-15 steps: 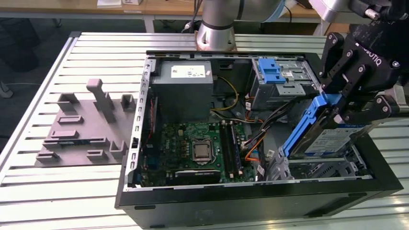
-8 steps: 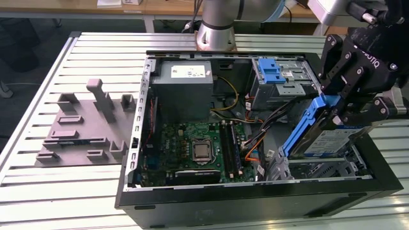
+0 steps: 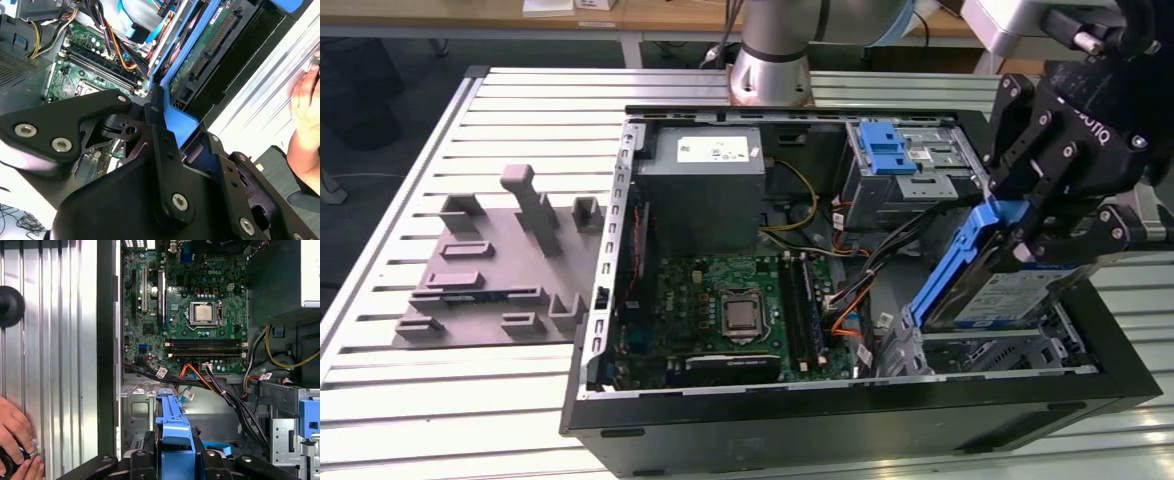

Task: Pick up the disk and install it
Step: 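Insert the disk into the insertion slot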

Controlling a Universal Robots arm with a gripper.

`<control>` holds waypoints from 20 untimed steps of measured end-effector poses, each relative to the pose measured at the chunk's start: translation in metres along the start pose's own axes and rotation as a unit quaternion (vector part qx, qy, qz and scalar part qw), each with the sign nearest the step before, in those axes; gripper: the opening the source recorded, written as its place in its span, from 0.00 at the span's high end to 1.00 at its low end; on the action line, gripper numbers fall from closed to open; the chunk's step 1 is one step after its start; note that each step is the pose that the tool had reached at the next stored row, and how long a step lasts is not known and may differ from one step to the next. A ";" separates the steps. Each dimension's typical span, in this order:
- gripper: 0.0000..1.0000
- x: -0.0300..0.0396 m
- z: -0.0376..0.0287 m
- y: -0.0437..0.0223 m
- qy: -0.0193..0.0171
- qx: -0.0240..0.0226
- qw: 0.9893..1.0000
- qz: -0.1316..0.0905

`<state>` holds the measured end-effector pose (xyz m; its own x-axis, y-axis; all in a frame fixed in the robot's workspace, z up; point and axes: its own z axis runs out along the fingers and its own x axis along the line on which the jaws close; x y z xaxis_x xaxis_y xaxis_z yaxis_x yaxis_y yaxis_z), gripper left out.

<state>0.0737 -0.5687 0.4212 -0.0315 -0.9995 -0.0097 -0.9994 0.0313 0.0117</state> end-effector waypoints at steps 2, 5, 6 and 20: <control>0.64 0.0000 0.0013 0.0000 0.000 0.000 1.000 0.000; 0.64 0.0000 0.0036 0.0000 0.000 0.000 1.000 0.000; 0.64 0.0000 0.0044 0.0000 0.000 0.000 1.000 0.000; 0.64 0.0002 0.0173 -0.0002 0.000 0.000 1.000 0.000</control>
<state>0.0737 -0.5687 0.4039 -0.0315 -0.9995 -0.0097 -0.9994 0.0314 0.0117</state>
